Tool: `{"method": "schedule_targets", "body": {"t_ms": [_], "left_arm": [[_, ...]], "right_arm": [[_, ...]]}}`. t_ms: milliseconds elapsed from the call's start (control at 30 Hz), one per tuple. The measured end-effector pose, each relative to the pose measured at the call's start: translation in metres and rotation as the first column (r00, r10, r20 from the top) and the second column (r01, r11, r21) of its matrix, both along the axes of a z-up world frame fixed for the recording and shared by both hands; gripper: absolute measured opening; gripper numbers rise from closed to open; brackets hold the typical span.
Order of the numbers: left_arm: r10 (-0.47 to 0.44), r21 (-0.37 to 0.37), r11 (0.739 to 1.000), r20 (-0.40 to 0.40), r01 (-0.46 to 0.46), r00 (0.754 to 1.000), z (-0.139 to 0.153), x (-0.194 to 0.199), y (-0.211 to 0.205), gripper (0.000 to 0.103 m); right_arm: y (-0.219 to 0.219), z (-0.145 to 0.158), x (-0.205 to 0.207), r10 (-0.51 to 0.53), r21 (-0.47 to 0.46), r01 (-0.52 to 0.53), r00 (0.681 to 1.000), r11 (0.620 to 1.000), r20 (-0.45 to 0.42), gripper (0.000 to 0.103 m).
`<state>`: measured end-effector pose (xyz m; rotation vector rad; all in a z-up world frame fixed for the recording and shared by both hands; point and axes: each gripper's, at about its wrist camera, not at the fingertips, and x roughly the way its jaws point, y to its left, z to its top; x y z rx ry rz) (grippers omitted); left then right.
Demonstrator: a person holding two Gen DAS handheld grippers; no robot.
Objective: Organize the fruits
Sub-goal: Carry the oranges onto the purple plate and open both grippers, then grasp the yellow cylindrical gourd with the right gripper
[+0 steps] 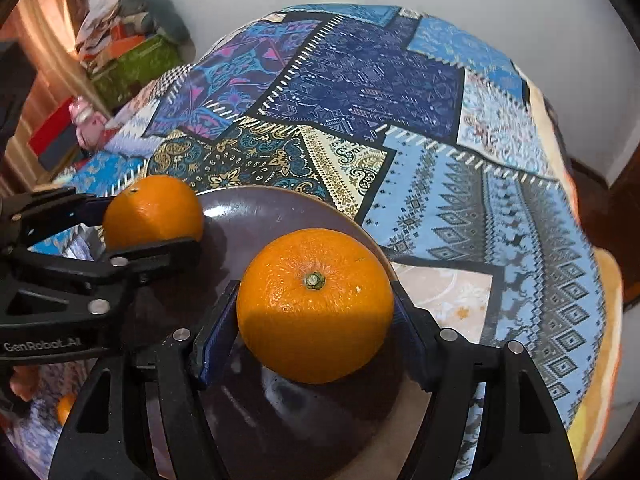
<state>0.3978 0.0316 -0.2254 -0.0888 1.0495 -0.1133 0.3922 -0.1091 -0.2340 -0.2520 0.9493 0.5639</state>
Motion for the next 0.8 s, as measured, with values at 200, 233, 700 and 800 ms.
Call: {"method": "schedule_targets", "body": {"t_ms": [200,233,700,800], "left_arm": [[-0.026,0.067,0.998,0.098,0.02,0.995,0.023,-0.013,-0.009,0.084],[-0.027,0.066,0.998,0.104,0.02,0.994,0.027,-0.016,-0.008,0.084],[-0.035,0.108,0.994,0.277,0.005,0.96,0.099,-0.125,-0.005,0.089],[-0.017,0.084,0.996,0.294,-0.008,0.956,0.108,-0.156,-0.002,0.092]], "right_arm": [[-0.006,0.008,0.001,-0.005,0.03,0.005,1.0,1.0,-0.014,0.07],[-0.007,0.01,0.0,-0.008,0.034,0.008,1.0,0.999,-0.014,0.07],[-0.043,0.073,-0.076,-0.061,0.132,0.048,0.993,0.99,0.097,0.076],[-0.048,0.084,-0.104,-0.061,0.147,0.042,0.99,0.988,0.124,0.078]]}}
